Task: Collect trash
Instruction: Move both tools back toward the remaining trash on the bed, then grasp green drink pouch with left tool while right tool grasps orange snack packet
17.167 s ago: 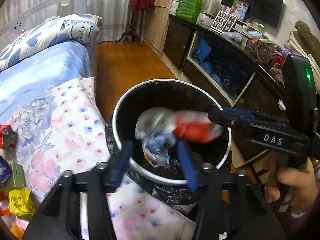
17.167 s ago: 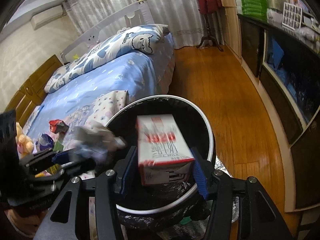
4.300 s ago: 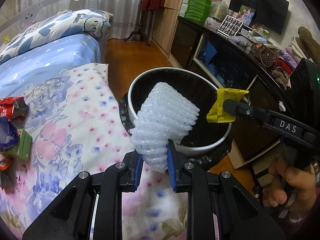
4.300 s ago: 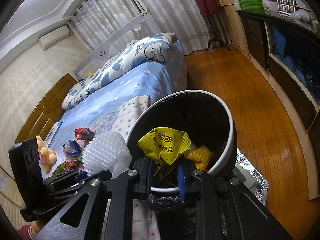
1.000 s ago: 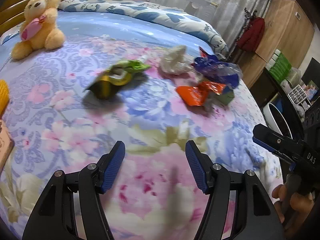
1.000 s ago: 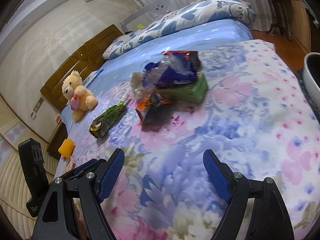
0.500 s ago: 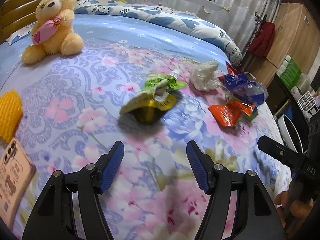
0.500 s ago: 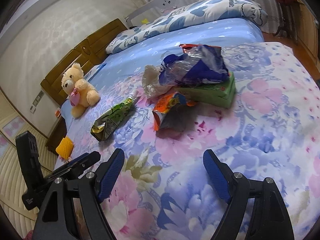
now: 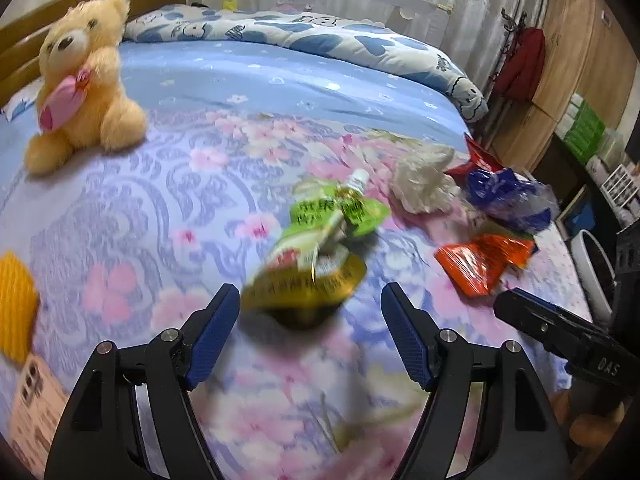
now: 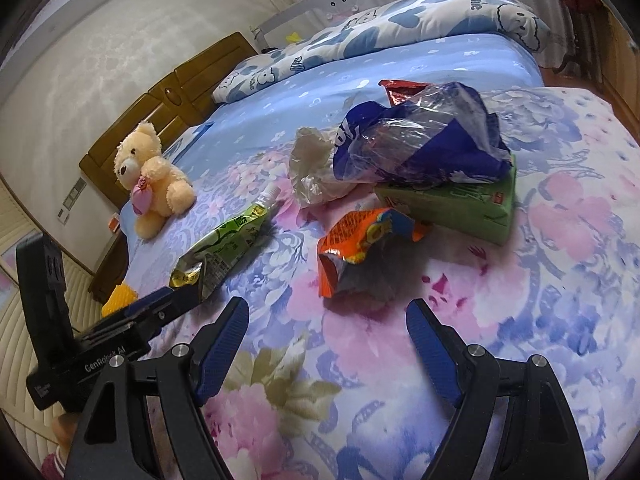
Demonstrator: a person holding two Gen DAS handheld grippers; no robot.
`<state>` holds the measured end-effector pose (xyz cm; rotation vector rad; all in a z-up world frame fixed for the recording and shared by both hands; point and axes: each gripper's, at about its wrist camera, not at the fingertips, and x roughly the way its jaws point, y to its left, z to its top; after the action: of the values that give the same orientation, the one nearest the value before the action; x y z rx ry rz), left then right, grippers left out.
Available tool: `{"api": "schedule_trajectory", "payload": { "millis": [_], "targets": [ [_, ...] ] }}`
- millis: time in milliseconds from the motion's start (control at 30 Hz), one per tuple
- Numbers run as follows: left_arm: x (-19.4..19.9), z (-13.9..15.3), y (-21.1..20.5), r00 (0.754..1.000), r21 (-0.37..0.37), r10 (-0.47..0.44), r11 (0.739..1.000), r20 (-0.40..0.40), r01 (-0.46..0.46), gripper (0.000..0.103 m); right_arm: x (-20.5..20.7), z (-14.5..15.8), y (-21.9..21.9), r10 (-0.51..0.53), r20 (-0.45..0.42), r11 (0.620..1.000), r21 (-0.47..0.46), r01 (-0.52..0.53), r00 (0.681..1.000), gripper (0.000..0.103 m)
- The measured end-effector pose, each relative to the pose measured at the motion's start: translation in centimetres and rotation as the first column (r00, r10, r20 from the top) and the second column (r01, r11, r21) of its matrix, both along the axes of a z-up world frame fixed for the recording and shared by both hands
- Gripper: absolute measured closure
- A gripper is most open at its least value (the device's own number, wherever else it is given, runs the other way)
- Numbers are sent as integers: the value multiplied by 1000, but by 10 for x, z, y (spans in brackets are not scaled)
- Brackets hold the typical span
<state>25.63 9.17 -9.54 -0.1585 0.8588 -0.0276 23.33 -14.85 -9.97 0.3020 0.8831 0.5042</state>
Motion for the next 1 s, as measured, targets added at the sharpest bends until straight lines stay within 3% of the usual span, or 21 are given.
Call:
{"api": "schedule_trajectory", "payload": {
  "millis": [233, 300, 367, 433, 533, 1000],
  "targets": [
    [21, -1, -5, 1000, 51, -12, 999, 18, 11, 30, 13, -5, 6, -27, 12, 1000, -16, 27, 1000, 21],
    [24, -3, -7, 999, 34, -34, 999, 16, 33, 57, 15, -5, 7, -31, 16, 999, -20, 31, 999, 24],
    [26, -6, -8, 999, 31, -45, 998, 3, 45, 67, 17, -5, 8, -38, 22, 999, -26, 39, 999, 36],
    [22, -4, -12, 998, 53, -51, 997, 21, 50, 71, 21, -7, 8, -37, 13, 999, -40, 37, 999, 75],
    [11, -1, -16, 998, 45, -55, 998, 39, 54, 75, 19, -9, 4, -33, 9, 999, -31, 33, 999, 88],
    [-58, 21, -58, 989, -64, -111, 991, 96, 118, 78, -31, 15, -45, -27, 71, 1000, 8, 27, 997, 96]
  ]
}}
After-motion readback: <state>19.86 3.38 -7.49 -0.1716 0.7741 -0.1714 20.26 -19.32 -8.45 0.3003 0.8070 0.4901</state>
